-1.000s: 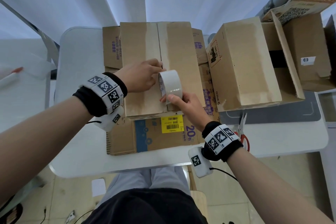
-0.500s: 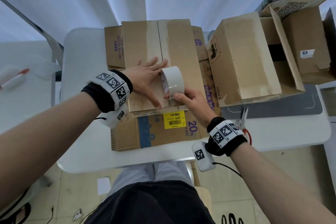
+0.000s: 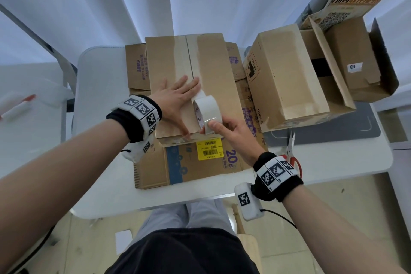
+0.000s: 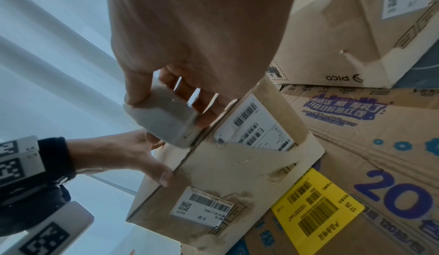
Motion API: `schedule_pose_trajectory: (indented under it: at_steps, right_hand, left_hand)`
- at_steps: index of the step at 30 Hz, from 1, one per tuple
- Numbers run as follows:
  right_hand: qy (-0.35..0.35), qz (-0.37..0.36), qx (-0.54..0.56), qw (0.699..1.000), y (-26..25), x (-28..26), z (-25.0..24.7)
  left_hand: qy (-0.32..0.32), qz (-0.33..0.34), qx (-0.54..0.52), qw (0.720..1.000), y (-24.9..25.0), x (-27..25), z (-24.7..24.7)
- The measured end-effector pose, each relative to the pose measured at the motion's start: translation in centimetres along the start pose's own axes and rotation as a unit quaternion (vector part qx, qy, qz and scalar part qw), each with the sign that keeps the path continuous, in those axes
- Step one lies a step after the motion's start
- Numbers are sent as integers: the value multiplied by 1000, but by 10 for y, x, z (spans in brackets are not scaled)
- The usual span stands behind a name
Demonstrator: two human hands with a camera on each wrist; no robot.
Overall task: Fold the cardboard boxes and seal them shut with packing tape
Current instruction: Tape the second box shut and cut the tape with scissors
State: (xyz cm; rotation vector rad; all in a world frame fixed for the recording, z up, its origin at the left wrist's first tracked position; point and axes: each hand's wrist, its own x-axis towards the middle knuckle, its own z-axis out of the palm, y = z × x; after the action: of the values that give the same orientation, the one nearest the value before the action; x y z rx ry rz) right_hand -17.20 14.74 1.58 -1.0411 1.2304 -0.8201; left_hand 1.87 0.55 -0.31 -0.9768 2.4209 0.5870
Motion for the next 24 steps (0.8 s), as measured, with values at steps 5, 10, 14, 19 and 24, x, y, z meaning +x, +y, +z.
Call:
schedule_pose_trajectory:
  at_steps: [5,10,14,19,24]
  right_hand:
    - [8,4,12,1000,1,-3,2]
    - [8,5,33,999,0,-3,3]
    - [13,10,44,999,-3,-2,5]
    - [27,15,38,999,-1,-1,5]
    - [34,16,38,999,-2,-1,8]
  left_hand:
    - [41,9,-24,999,-1,-5,8]
    - [80,16,-48,995,0,-12,21]
    - [95,9,-53,994,4,-13,24]
    - [105,12,-58,993,6,-15,25]
    - [108,10,-50,993,10,-17,27]
